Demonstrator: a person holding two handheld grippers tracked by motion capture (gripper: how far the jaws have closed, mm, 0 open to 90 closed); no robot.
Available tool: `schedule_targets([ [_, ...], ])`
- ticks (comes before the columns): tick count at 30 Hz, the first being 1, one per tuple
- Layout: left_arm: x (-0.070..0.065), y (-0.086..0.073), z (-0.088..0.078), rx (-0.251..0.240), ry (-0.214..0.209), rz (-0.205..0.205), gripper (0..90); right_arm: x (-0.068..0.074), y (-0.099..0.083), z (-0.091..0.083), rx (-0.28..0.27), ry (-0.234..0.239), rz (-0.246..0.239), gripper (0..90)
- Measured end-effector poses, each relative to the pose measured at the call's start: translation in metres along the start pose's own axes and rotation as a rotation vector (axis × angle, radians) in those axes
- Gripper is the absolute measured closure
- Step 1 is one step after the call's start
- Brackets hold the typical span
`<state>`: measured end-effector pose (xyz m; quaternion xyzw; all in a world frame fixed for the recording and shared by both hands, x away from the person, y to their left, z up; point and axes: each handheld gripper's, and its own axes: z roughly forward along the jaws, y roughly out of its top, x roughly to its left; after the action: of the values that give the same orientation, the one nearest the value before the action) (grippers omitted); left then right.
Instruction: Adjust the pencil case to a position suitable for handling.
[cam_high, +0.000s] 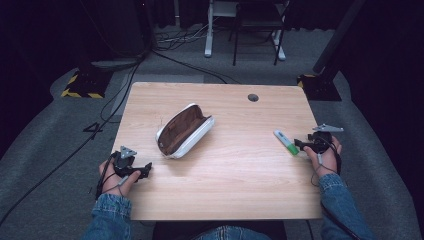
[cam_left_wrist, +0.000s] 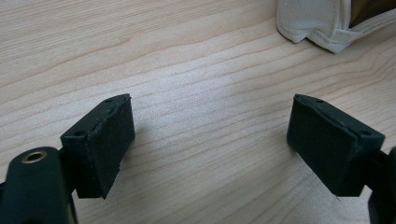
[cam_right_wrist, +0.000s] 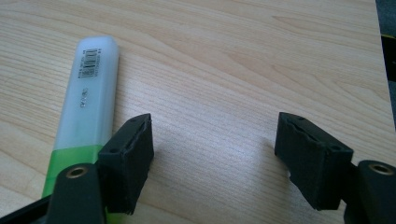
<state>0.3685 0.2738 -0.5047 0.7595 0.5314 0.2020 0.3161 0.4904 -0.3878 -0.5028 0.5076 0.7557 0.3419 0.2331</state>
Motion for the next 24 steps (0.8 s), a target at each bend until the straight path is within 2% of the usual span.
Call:
schedule_targets([
  [3,0.000,0.003,-0.002,0.018,0.002,0.000,18.0,0.000,0.000,0.000,-0.001,0.001,-0.001,28.4],
  [4,0.000,0.003,-0.003,0.025,-0.001,-0.009,20.7,0.000,0.000,0.000,-0.001,0.001,-0.001,28.4],
  [7,-0.001,0.007,-0.005,0.022,-0.015,-0.037,21.3,0.000,0.000,0.000,-0.001,0.001,-0.001,28.4],
  [15,-0.006,0.020,-0.015,-0.017,-0.017,-0.027,22.7,0.000,0.000,0.000,-0.001,0.002,0.000,28.4],
  [18,-0.010,0.026,-0.019,-0.039,-0.034,-0.022,23.1,0.000,0.000,0.000,-0.001,0.002,0.000,28.4],
  [24,-0.014,0.033,-0.024,-0.080,-0.047,-0.033,23.1,0.000,0.000,0.000,-0.001,0.002,0.001,28.4],
])
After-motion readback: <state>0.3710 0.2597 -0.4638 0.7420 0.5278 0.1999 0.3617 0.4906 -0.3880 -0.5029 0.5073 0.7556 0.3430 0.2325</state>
